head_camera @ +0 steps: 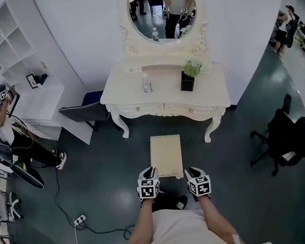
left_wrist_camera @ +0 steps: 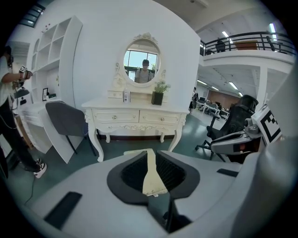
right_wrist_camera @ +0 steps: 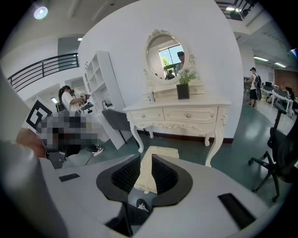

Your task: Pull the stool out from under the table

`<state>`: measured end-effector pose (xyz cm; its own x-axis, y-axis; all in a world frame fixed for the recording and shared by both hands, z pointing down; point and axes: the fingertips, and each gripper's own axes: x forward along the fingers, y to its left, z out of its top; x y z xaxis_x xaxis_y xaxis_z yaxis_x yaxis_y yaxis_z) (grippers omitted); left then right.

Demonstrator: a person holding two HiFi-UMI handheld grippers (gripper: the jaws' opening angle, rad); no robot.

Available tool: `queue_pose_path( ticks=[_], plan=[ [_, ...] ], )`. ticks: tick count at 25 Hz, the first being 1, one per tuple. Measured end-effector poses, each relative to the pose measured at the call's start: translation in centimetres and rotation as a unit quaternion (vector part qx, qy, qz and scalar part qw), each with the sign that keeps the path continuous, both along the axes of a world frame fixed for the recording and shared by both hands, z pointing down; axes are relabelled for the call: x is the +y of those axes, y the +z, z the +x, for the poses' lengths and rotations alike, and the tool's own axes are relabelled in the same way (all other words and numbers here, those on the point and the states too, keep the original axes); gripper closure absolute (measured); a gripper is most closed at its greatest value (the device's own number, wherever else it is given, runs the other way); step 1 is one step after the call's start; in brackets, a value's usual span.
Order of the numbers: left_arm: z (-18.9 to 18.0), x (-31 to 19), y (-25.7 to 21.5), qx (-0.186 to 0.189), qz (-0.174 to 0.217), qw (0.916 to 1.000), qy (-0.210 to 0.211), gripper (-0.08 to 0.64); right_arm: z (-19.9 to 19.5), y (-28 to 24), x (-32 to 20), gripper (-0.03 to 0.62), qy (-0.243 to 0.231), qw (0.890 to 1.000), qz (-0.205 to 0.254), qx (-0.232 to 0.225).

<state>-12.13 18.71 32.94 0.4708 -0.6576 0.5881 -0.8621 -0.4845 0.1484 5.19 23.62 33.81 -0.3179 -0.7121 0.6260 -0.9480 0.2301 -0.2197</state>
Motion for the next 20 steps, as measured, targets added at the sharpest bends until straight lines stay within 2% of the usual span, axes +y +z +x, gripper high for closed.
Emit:
queue_pose_path(
  ticks=[5,8,15,20],
  plan=[
    [0.0,-0.4,-0.4,0.004,0.001,1.0000,-0.006,0.545,0.7,-0.9,-1.0,0.545,0.012,1.000,0.020,0.002],
    [0.2,-0.3,-0.8,0.011,-0.001,0.9999,-0.002,0.546,0.6,-1.2,-1.3,0.549,0.004,0.999,0.029,0.017],
    [0.4,-0.4,-1.4,0.027,0.016,0.9995,-0.002,0.545,0.2,-0.2,-0.9,0.549,-0.001,1.000,0.012,0.008],
    [0.4,-0.1,-1.6,0.028,0.013,0.9995,0.000,0.546,0.0,-0.3,-0.7,0.549,-0.004,1.000,0.009,0.006]
  ],
)
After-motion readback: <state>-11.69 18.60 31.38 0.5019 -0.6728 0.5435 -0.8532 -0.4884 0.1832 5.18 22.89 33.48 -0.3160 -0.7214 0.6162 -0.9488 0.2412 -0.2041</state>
